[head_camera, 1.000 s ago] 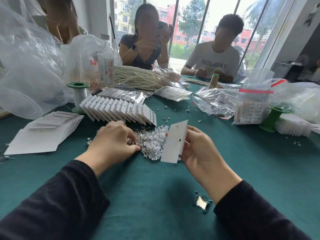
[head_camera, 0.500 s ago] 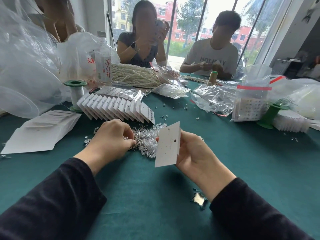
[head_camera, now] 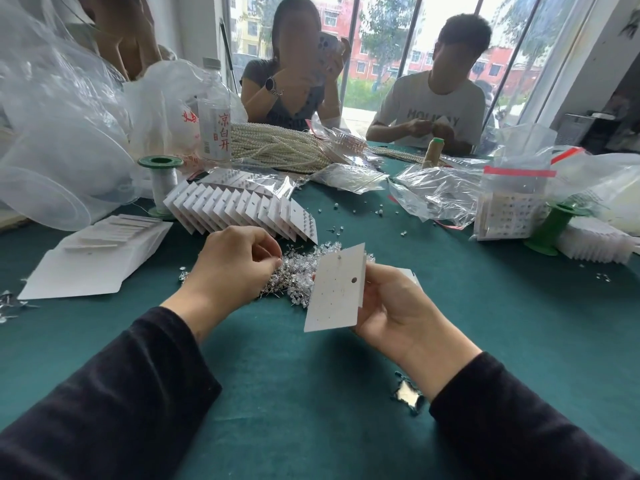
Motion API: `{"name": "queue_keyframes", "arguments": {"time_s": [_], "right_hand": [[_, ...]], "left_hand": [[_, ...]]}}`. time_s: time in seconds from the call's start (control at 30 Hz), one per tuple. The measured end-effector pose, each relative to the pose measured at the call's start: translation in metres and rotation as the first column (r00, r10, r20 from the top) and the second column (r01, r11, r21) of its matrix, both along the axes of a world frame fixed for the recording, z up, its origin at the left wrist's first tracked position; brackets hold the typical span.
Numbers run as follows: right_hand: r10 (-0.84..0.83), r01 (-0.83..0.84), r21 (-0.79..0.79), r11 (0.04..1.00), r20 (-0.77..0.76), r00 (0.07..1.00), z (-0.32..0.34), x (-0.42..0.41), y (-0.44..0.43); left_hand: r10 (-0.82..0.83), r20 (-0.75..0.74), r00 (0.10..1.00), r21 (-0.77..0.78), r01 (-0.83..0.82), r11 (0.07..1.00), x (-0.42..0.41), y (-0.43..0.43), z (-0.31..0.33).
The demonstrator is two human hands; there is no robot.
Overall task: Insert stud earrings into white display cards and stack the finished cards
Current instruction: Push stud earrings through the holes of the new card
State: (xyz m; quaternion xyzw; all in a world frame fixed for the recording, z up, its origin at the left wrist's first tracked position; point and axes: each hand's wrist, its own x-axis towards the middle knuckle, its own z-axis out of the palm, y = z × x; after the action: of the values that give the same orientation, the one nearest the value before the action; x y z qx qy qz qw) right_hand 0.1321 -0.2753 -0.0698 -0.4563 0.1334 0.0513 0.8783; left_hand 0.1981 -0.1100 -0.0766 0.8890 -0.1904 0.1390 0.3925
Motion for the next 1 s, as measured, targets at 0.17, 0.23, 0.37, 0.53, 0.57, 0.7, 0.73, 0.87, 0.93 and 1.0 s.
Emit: {"name": "queue_keyframes", "arguments": {"time_s": [0.17, 0.23, 0.37, 0.53, 0.57, 0.7, 0.73, 0.87, 0.93, 1.0], "right_hand": [[-0.029, 0.029, 0.020, 0.999, -0.022, 0.999, 0.001, -0.001, 0.001], [-0.041, 0.042, 0.038, 0.998, -0.030, 0.999, 0.002, -0.001, 0.002], [-0.045, 0.046, 0.092, 0.995, -0.021, 0.999, 0.003, -0.002, 0.004], [0.004, -0.006, 0.117, 0.993, 0.014, 1.000, 0.003, -0.003, 0.007], [0.014, -0.016, 0.119, 0.993, 0.016, 1.000, 0.003, -0.004, 0.007], [0.041, -0.043, 0.127, 0.991, 0.012, 0.999, 0.003, -0.006, 0.009], [0.042, -0.043, 0.127, 0.991, 0.009, 0.999, 0.003, -0.006, 0.009], [0.028, -0.027, 0.126, 0.992, -0.004, 1.000, 0.003, -0.006, 0.009], [0.023, -0.022, 0.123, 0.992, -0.009, 1.000, 0.002, -0.005, 0.009], [0.023, -0.022, 0.126, 0.992, -0.007, 1.000, 0.002, -0.004, 0.009]], "left_hand": [[-0.022, -0.043, 0.999, -0.092, 0.018, 0.996, -0.003, -0.001, 0.003], [-0.090, -0.096, 0.991, -0.246, 0.064, 0.967, -0.007, -0.006, 0.007], [-0.294, -0.151, 0.944, -0.489, 0.187, 0.852, -0.021, -0.018, 0.011], [-0.270, -0.118, 0.956, -0.437, 0.194, 0.878, -0.029, -0.030, 0.006], [-0.252, -0.117, 0.961, -0.436, 0.178, 0.882, -0.028, -0.031, 0.005], [-0.208, -0.130, 0.969, -0.435, 0.132, 0.891, -0.028, -0.030, 0.006], [-0.205, -0.136, 0.969, -0.430, 0.129, 0.894, -0.028, -0.030, 0.006], [-0.193, -0.113, 0.975, -0.387, 0.135, 0.912, -0.030, -0.031, 0.007], [-0.183, -0.077, 0.980, -0.339, 0.147, 0.929, -0.031, -0.031, 0.008], [-0.162, -0.036, 0.986, -0.277, 0.146, 0.950, -0.033, -0.033, 0.009]]}}
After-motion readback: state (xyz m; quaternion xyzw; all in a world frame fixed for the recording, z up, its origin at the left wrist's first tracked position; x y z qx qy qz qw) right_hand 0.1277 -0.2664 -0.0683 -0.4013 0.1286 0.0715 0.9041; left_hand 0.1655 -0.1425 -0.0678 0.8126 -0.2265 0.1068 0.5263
